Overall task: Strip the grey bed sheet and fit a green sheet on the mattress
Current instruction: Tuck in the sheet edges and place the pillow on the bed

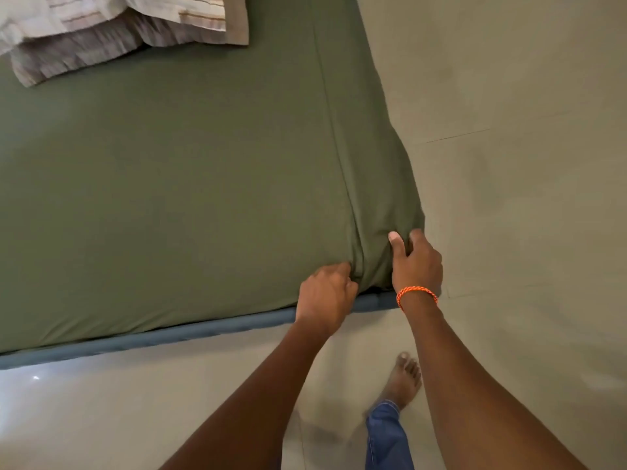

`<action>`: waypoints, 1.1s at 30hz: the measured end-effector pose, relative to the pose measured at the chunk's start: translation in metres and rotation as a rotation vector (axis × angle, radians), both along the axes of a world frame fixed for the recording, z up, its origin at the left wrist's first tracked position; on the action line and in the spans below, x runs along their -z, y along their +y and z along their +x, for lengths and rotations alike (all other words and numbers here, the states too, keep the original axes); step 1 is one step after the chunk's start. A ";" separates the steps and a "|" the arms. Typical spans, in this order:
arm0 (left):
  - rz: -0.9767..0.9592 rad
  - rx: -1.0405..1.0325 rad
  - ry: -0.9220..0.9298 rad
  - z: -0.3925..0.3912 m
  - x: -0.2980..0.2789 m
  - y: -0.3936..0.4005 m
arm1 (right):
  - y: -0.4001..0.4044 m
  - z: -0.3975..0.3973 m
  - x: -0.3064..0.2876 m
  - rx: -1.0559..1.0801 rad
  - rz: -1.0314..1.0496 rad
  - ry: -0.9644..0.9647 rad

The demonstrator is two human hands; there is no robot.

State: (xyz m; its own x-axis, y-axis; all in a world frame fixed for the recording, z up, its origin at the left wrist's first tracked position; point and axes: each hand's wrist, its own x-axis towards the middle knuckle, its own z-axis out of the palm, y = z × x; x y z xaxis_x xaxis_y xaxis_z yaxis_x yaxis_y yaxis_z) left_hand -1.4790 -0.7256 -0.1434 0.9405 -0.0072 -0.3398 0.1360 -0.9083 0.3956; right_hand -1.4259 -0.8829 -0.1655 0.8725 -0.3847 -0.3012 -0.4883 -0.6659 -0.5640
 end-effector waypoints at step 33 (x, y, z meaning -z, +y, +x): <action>0.287 0.465 -0.119 0.055 0.019 -0.057 | -0.029 0.018 -0.008 0.297 0.479 0.337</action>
